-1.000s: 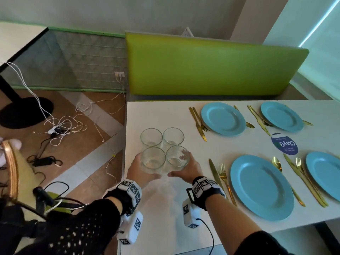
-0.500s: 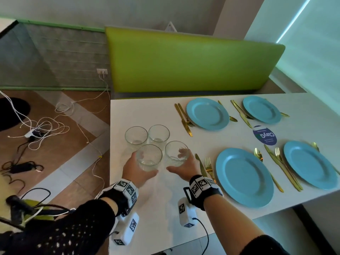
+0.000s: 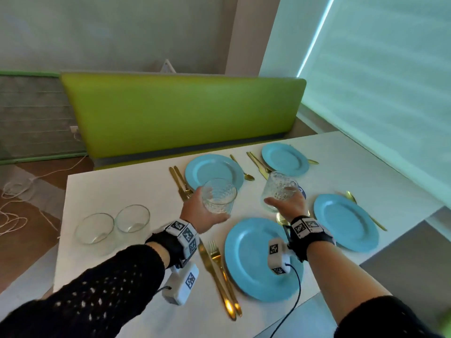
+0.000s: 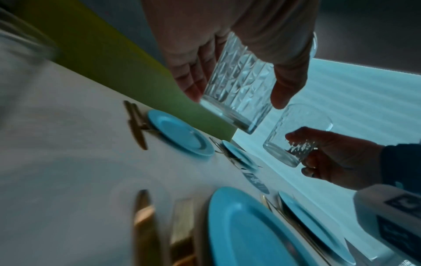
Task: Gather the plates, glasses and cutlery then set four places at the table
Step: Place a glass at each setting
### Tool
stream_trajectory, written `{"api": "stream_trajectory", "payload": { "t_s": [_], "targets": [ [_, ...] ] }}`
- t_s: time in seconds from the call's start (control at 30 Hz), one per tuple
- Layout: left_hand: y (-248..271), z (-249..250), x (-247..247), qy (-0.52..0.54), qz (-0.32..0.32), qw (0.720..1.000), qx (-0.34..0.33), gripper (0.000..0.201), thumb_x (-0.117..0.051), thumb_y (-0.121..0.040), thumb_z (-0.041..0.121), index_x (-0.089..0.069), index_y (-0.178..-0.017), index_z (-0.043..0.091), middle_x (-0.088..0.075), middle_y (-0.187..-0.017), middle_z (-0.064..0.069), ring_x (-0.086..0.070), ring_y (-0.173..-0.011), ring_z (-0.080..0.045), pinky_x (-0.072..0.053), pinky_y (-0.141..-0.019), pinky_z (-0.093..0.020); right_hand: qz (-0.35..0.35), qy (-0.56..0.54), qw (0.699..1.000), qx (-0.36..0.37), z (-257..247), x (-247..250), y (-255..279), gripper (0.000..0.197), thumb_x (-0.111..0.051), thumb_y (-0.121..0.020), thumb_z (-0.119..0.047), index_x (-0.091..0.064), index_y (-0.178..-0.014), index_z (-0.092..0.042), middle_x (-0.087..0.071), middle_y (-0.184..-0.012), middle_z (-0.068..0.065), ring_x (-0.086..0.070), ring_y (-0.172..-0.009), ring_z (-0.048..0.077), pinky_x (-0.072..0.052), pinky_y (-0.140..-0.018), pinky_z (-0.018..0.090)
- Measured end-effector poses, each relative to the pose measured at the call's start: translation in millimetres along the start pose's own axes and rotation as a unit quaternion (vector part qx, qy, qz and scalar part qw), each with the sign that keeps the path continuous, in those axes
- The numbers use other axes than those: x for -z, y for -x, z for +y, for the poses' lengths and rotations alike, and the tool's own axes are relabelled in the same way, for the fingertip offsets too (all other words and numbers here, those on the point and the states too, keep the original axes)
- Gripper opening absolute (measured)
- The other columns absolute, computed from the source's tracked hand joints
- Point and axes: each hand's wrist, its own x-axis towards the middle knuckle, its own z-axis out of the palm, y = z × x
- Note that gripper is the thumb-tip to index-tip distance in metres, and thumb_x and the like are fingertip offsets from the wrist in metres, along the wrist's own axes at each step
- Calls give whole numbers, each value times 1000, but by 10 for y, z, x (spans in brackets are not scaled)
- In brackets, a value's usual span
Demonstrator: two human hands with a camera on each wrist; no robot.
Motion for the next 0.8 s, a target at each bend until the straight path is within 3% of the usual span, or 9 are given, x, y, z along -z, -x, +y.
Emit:
{"api": "stream_trajectory", "payload": {
  "t_s": [0.1,0.23,0.47,0.67,0.8],
  "targets": [
    [-358,292,-401,15,-6,1000,4,89,-86,-62,27,-39,-137,15,-54,-135,-2,-52,-125,-19,-37,-97,-21,18,20,999,-26,247,368,-530,67,-83,-62,-31,-57,-120,-12,-64,-117,9,-59,-109,26,-43,-81,24],
    [-807,628,-943,15,-4,1000,16,87,-87,-61,27,-43,-135,16,-56,-134,-3,-53,-123,-20,-38,-97,-21,46,19,995,-82,583,762,-1213,75,-83,-62,-32,-50,-125,-10,-60,-122,13,-56,-113,30,-47,-93,34],
    [-1399,971,-1644,15,1,999,41,86,-88,-59,30,-44,-132,17,-59,-128,-2,-57,-116,-20,-41,-85,-19,51,38,988,-140,957,1133,-2245,76,-82,-59,-40,-53,-122,-9,-64,-115,15,-60,-106,32,-44,-75,29],
    [-1760,1000,-1974,13,0,999,50,86,-89,-56,28,-47,-130,19,-62,-122,2,-57,-100,-11,-42,-80,-18,49,50,983,-172,1154,1120,-2769,79,-83,-53,-43,-55,-116,-5,-66,-112,18,-61,-95,31,-48,-75,34],
    [-1931,956,-2111,23,-10,998,56,87,-90,-55,28,-47,-130,21,-62,-122,5,-58,-103,-9,-43,-82,-18,56,28,978,-198,1224,1083,-2912,82,-84,-61,-36,-45,-125,-3,-59,-121,18,-56,-113,35,-48,-90,39]
  ]
}}
